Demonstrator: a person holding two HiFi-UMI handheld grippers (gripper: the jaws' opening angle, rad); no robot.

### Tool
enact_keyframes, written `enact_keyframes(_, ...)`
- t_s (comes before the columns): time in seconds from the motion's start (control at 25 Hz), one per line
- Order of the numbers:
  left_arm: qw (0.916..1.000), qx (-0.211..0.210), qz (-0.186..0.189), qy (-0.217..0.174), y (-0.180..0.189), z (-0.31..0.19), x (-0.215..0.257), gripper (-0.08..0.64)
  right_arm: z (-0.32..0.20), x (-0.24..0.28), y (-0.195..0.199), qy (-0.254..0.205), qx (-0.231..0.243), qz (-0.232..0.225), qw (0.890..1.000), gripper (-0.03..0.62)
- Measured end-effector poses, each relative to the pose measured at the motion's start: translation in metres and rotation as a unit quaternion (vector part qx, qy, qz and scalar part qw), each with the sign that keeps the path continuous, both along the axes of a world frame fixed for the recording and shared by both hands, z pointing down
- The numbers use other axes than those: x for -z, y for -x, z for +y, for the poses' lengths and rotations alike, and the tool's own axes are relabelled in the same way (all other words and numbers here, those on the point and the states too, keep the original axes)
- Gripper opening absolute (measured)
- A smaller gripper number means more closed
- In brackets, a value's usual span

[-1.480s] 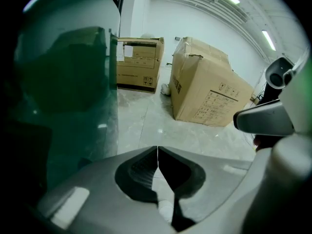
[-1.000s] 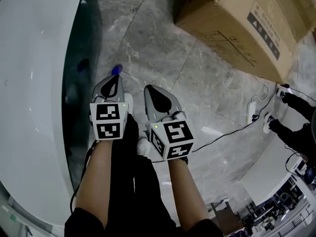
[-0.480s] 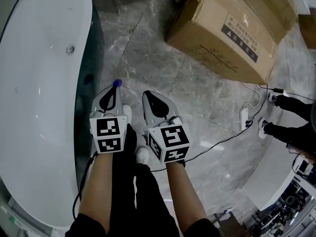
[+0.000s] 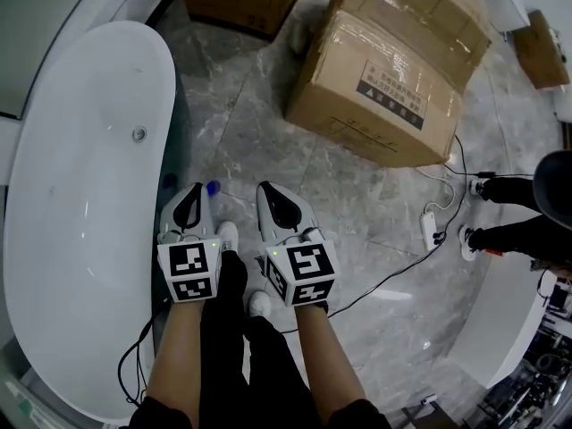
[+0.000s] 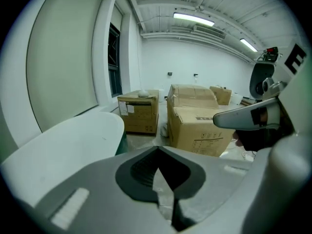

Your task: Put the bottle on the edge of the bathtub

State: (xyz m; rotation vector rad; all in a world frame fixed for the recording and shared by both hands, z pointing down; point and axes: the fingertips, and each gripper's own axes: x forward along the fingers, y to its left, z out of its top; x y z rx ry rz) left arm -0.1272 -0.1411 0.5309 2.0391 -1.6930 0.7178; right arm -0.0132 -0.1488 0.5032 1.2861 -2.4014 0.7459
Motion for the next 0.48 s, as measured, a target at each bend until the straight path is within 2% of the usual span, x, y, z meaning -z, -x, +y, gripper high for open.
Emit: enact_keyframes(0.48,0.9971,-0.001,0.002,-0.077,-0.01,0.026,0.137,0.002,0.018,0.13,-0.021,-0.074,-0.026,-0.007,0.997,0.011)
